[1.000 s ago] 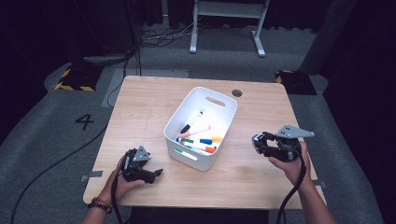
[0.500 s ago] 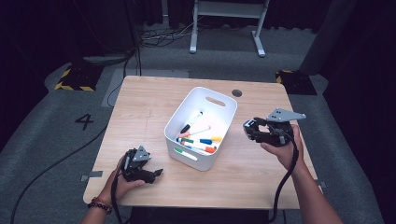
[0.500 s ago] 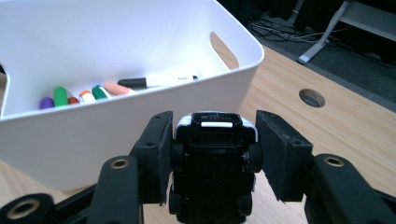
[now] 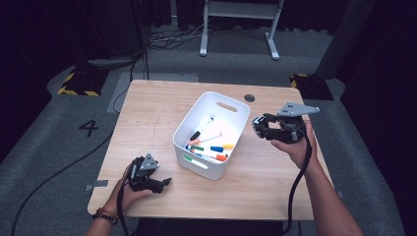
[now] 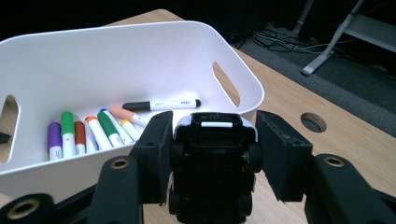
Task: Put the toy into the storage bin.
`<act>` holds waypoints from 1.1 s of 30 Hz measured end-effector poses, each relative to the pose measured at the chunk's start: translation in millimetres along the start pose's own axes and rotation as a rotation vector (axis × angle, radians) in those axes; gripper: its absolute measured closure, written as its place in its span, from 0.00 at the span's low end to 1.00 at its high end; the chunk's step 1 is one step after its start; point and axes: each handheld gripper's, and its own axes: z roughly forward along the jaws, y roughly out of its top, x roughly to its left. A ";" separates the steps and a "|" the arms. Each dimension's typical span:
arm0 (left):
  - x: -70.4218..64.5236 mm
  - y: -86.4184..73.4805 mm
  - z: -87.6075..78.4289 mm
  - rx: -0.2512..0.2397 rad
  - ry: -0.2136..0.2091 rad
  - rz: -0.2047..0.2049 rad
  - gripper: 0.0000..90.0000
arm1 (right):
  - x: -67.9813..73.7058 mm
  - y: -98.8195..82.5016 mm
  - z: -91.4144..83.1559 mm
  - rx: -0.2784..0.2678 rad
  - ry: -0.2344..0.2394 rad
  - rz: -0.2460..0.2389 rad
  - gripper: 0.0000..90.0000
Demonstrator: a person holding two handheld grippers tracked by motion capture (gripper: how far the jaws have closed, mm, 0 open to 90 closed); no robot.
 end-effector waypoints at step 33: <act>-0.1 0.0 -0.1 0.001 0.000 0.000 0.17 | 26.4 57.6 37.6 0.001 0.057 -0.062 0.54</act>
